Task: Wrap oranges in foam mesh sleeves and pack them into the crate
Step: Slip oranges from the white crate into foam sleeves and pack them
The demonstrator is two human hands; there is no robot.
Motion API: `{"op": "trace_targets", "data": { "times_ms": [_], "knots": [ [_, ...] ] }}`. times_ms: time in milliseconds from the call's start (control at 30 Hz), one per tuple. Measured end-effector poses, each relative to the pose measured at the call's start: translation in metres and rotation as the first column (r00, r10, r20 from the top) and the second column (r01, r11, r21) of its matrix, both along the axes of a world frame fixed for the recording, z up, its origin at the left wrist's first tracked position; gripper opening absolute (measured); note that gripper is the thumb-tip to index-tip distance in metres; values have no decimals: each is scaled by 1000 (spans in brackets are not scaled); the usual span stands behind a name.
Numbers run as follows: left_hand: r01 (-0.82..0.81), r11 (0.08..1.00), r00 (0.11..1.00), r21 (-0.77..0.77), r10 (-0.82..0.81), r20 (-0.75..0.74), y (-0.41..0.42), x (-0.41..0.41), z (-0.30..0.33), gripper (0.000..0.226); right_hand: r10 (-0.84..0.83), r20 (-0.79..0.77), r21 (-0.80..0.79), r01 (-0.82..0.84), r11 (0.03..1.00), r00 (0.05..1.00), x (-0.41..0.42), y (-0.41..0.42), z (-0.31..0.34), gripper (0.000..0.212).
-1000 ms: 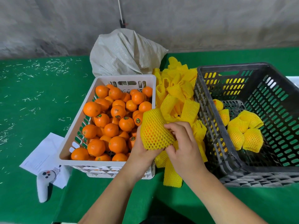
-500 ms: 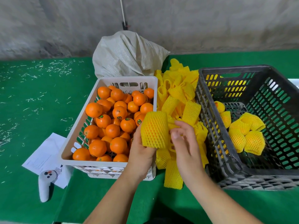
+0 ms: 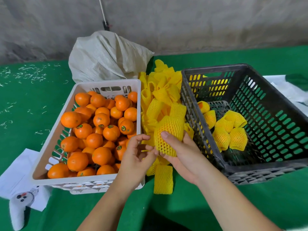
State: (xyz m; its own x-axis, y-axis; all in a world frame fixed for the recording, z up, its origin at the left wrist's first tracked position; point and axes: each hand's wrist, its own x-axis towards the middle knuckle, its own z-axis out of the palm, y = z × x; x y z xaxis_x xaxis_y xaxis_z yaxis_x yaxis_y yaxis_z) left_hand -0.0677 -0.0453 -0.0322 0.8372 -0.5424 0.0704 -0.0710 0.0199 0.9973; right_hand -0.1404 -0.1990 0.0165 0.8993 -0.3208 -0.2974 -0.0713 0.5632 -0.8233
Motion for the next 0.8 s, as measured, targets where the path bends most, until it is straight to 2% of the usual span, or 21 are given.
{"op": "trace_targets", "data": {
  "times_ms": [100, 200, 267, 333, 400, 467, 533, 567, 600, 633, 667, 700, 733, 767, 800],
  "knots": [
    [-50, 999, 999, -21, 50, -14, 6, 2, 3, 29, -180, -61, -242, 160, 957, 982, -1, -37, 14, 94],
    [-180, 983, 983, 23, 180, -21, 15, 23, 1, 26, -383, -117, -409, 307, 860, 917, -4, -87, 26, 91],
    [-260, 952, 966, 159, 258, 30, 21, 48, -4, 23, -492, -196, -465, 361, 808, 849, -1, -113, 23, 102],
    [-248, 899, 966, 361, 259, 19, 26, 74, -11, 32, -565, -254, -483, 403, 778, 785, 3, -129, 11, 109],
    [-155, 790, 986, 593, 165, 37, 30, 91, -22, 40, -600, -293, -445, 449, 775, 744, 7, -136, -3, 108],
    [-85, 638, 989, 766, -37, 141, 30, 98, -29, 34, -585, -310, -431, 438, 789, 749, 11, -134, -10, 108],
    [55, 451, 960, 891, -268, 76, 24, 95, -35, 55, -537, -292, -614, 275, 740, 792, 14, -128, -14, 98],
    [141, 326, 936, 935, -353, -18, 20, 92, -37, 72, -494, -270, -751, 140, 645, 826, 15, -123, -17, 90],
    [201, 209, 915, 957, -390, -107, 16, 88, -38, 86, -450, -245, -892, -18, 451, 859, 15, -116, -18, 82],
    [223, 122, 909, 967, -385, -161, 14, 85, -39, 94, -425, -203, -975, -142, 170, 882, 16, -108, -18, 74],
    [223, 65, 907, 973, -379, -183, 11, 83, -40, 99, -392, -150, -972, -207, -107, 908, 18, -98, -19, 67],
    [216, 46, 914, 975, -361, -185, 10, 84, -39, 102, -336, -121, -935, -221, -278, 934, 23, -85, -23, 63],
    [205, 61, 927, 977, -332, -174, 7, 87, -37, 105, -281, -147, -910, -241, -338, 948, 28, -73, -27, 59],
    [205, 109, 941, 973, -295, -165, 4, 90, -34, 104, -223, -227, -911, -288, -295, 948, 34, -61, -33, 56],
    [204, 178, 951, 963, -269, -151, 2, 93, -31, 100, -177, -346, -904, -378, -201, 922, 40, -49, -43, 55]
  ]
}}
